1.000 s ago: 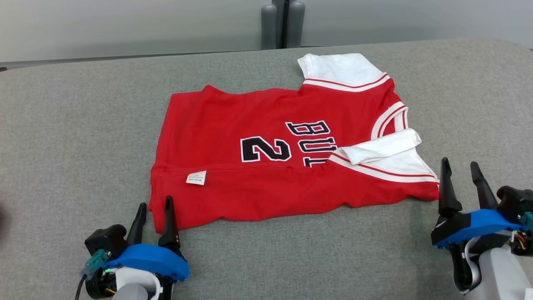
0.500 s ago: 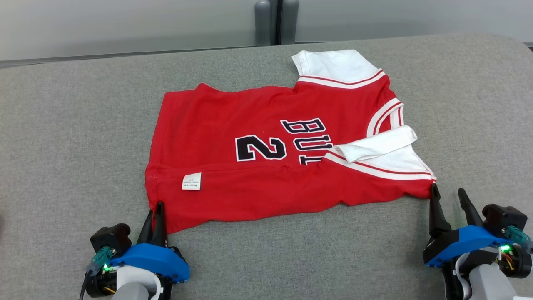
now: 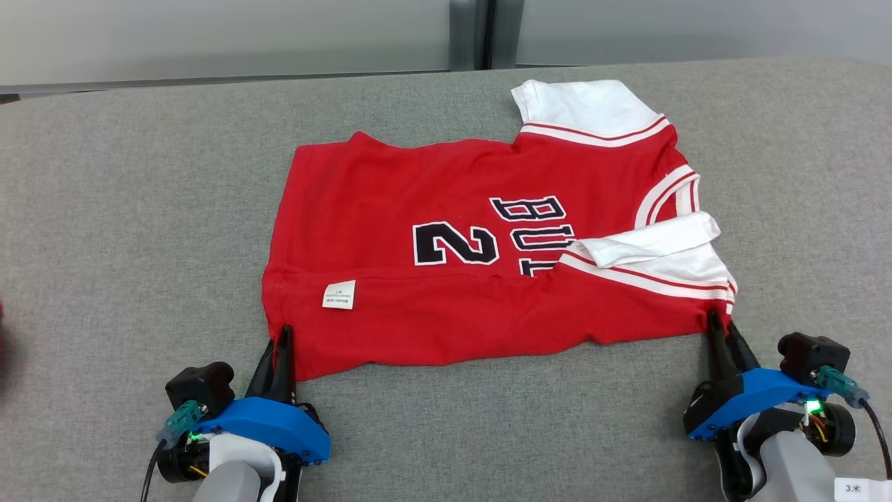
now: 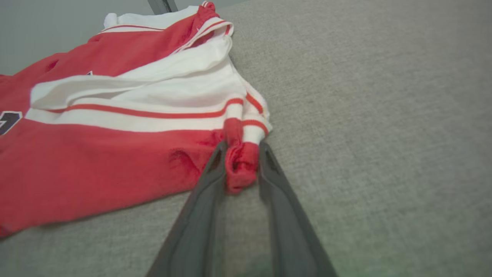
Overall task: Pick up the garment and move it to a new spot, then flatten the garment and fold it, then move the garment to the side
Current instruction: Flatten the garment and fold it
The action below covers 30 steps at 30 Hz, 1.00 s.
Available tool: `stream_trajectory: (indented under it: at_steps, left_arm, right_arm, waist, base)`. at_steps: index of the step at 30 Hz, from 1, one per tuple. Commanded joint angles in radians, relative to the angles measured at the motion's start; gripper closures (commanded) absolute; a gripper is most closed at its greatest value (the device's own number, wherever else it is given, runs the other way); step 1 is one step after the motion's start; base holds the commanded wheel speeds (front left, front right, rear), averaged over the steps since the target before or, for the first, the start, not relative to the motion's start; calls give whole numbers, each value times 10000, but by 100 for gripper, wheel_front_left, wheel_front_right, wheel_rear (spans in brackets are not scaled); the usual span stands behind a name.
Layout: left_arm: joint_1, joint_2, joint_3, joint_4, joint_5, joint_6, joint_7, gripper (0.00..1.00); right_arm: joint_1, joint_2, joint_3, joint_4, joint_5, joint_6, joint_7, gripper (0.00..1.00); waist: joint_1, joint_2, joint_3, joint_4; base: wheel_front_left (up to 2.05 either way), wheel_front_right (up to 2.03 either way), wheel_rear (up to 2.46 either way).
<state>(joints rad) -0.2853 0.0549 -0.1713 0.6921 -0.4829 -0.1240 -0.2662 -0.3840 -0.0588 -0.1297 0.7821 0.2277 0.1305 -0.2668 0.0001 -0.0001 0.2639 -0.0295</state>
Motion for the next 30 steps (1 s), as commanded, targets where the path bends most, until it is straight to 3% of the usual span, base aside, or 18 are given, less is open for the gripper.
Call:
stream_trajectory:
  at_steps: [1,15,22,23,24,30]
  left_arm:
    - [122,-79,18,17,-64,-95,32,100]
    - [1640,-18,793,-330,234,-52,17,100]
    - [2443,0,736,-301,13,131,6,100]
    - [2456,2,695,-368,5,185,5,70]
    - [2446,2,654,-420,0,232,6,0]
    - [1799,-43,781,-1151,434,705,8,0]
  right_arm:
    - [70,44,41,28,45,3,43,100]
    - [1711,-457,-211,-661,717,-6,5,100]
    - [2588,-423,-177,-588,968,-8,0,100]
    - [2592,-391,-164,-582,969,-6,-1,56]
    - [2556,-370,-159,-596,965,-6,0,3]
    - [1947,-382,-353,-1156,434,1,3,0]
  waist:
    - [-1,1,-44,3]
    - [-1,1,-1974,-163]
    - [-1,1,-2234,-263]
    - [-1,1,-2191,-279]
    - [-1,1,-2142,-282]
    - [-1,1,-1646,-264]
  base:
    - [0,0,0]
    - [0,0,0]
    - [0,0,0]
    - [0,0,0]
    - [0,0,0]
    - [0,0,0]
